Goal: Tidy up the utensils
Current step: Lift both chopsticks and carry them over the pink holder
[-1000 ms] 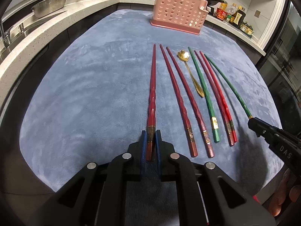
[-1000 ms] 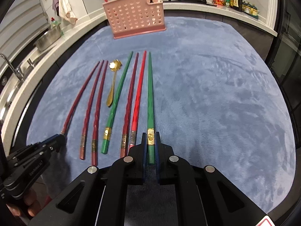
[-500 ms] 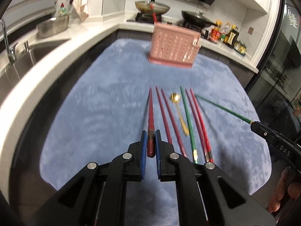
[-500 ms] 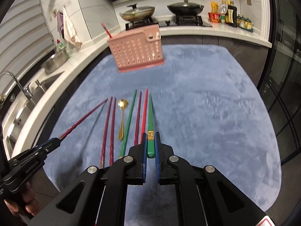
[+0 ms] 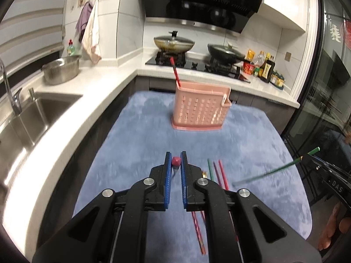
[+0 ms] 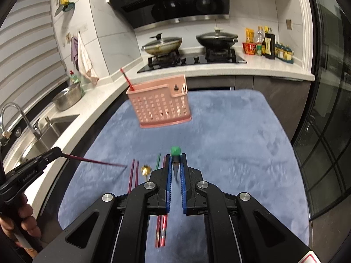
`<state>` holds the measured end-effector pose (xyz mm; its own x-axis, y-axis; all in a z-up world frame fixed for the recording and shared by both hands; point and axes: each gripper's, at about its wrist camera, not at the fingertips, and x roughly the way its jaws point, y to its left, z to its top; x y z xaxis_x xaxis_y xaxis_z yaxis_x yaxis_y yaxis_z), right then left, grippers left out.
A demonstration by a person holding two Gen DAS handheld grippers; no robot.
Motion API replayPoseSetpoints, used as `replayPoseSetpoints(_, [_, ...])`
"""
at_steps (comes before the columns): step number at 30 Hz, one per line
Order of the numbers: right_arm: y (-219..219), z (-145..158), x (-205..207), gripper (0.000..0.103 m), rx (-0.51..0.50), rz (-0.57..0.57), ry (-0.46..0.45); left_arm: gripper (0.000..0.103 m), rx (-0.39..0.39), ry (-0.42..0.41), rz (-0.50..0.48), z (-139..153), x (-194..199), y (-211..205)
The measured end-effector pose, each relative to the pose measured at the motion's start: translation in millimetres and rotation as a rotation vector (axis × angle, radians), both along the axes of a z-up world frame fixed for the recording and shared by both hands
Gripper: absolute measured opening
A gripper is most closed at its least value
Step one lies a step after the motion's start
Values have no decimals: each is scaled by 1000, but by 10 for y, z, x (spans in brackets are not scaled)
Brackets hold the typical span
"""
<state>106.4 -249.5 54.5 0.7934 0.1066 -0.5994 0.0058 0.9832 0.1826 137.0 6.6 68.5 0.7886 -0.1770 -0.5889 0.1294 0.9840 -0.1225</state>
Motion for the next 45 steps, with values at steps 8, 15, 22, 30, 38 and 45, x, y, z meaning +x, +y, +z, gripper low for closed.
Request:
replayPoseSetpoints(8, [-121,328,274,7,-4,0,-68,7,-19,-62,-5,400,339,-59])
replayPoseSetpoints(15, [-222,636,680,7,42,27,-115,7,-56,-133,-11,834,642,-75])
replayPoseSetpoints(22, [-198,1029,1288,7,72,56,-198,7,-83,-272,3,1428,1123,-147])
replayPoseSetpoints(30, [-65,1257,2012,7,92,59,-248,7,-93,-336,24,1662,1714,-275])
replayPoseSetpoints(38, [82,1164,2508,7,87,64,-241,7,-67,-351,37,1551,2160,-395])
replayPoseSetpoints(45, [81,802,2784,7,79,60,-159,7,-57,-270,38,1165,2452,-452])
